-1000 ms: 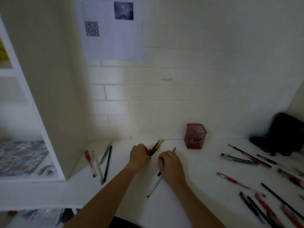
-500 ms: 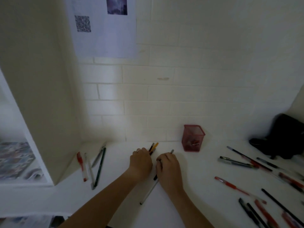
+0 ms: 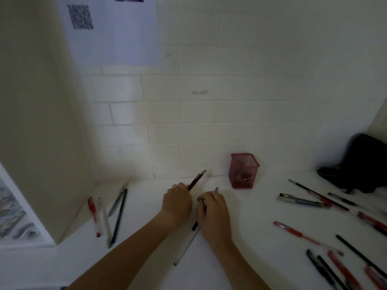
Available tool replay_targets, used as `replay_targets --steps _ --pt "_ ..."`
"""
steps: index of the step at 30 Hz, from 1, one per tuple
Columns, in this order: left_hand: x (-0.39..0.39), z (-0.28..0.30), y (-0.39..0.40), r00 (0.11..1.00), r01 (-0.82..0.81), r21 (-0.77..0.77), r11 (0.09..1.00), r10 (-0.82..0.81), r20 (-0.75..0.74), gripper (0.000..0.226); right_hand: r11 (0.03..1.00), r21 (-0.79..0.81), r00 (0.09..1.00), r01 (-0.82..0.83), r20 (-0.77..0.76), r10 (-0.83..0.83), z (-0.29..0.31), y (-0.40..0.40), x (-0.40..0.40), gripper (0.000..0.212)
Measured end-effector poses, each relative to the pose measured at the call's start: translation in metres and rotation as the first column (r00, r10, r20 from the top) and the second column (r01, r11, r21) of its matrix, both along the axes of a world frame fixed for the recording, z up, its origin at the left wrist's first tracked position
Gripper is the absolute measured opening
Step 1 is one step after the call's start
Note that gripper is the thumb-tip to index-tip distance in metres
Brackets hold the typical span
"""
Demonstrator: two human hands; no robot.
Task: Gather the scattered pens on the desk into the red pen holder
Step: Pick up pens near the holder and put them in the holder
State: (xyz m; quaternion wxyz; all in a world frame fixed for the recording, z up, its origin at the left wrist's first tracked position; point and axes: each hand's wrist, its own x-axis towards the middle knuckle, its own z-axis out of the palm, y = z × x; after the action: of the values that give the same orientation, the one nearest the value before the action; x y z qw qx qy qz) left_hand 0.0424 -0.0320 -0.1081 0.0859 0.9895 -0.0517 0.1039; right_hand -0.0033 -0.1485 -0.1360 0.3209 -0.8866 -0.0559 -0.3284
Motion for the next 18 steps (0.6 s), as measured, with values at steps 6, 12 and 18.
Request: replay_targets --steps 6,12,18 --pt "-0.007 0.022 -0.008 0.981 0.195 -0.227 0.954 -0.189 0.045 0.019 0.865 0.499 0.998 0.056 -0.056 -0.032 0.034 -0.015 0.01 0.027" --pt "-0.012 0.024 -0.018 0.863 0.502 -0.272 0.821 -0.456 0.215 0.011 0.647 0.746 0.964 -0.16 -0.023 0.266 0.094 -0.037 0.029 0.042" --pt "0.002 0.038 -0.034 0.794 0.603 -0.312 0.734 -0.51 0.331 0.012 0.785 0.605 0.977 -0.132 -0.055 0.207 0.111 -0.035 0.025 0.028"
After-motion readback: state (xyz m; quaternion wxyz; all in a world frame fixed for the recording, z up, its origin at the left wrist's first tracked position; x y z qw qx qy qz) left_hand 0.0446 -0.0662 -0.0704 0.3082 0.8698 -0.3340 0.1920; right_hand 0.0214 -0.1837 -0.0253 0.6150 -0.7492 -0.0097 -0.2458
